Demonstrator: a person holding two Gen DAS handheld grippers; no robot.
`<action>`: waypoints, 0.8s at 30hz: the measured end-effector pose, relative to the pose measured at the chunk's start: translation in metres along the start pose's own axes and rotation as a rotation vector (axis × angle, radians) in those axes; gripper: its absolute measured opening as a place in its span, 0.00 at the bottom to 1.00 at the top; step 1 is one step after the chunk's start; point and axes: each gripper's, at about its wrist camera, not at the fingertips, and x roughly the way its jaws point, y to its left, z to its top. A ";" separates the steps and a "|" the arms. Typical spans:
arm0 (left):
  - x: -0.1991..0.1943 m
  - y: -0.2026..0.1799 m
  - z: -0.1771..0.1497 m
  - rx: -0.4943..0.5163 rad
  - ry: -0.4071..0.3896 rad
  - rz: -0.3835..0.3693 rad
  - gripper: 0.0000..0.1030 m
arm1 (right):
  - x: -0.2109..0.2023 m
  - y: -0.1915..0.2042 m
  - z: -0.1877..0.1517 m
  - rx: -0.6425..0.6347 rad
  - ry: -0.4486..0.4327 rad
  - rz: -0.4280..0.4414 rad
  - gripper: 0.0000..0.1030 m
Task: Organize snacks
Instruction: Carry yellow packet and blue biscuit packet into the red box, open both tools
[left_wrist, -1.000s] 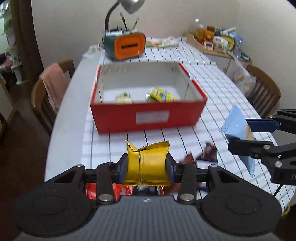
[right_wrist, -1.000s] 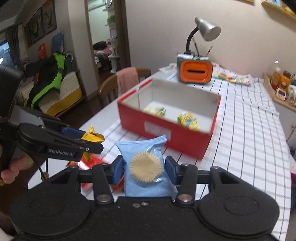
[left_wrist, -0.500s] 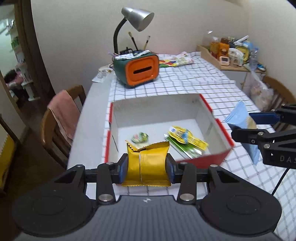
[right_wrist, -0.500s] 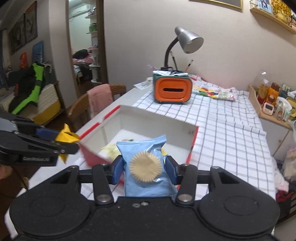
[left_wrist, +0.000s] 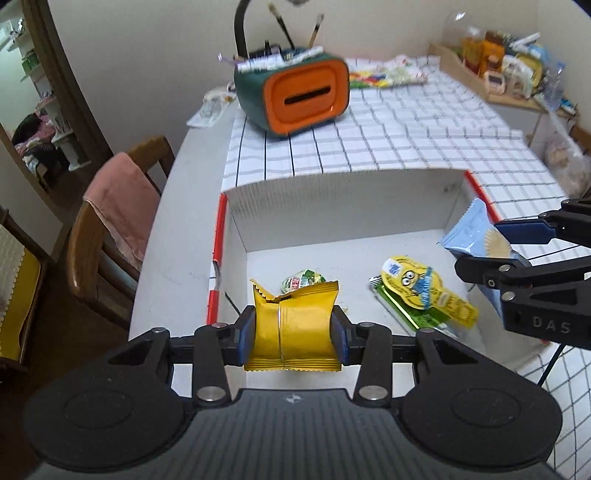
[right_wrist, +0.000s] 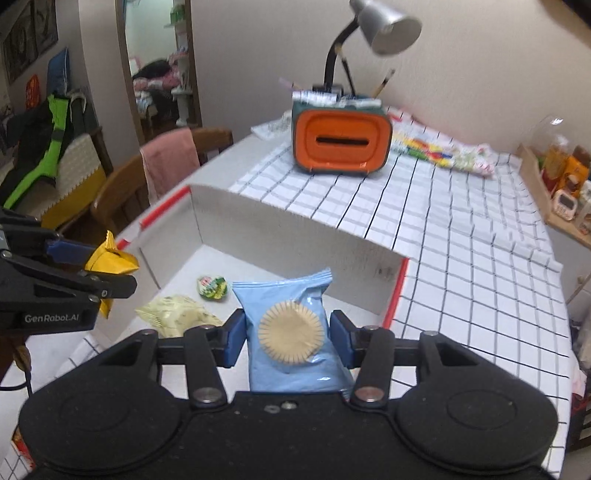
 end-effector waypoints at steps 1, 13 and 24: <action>0.006 0.000 0.002 -0.004 0.013 0.003 0.40 | 0.007 -0.002 0.001 -0.005 0.015 0.007 0.47; 0.053 -0.015 0.004 0.060 0.170 0.062 0.40 | 0.061 0.004 0.001 -0.113 0.124 0.023 0.47; 0.060 -0.015 0.000 0.063 0.160 0.040 0.40 | 0.061 0.002 -0.001 -0.120 0.134 0.002 0.47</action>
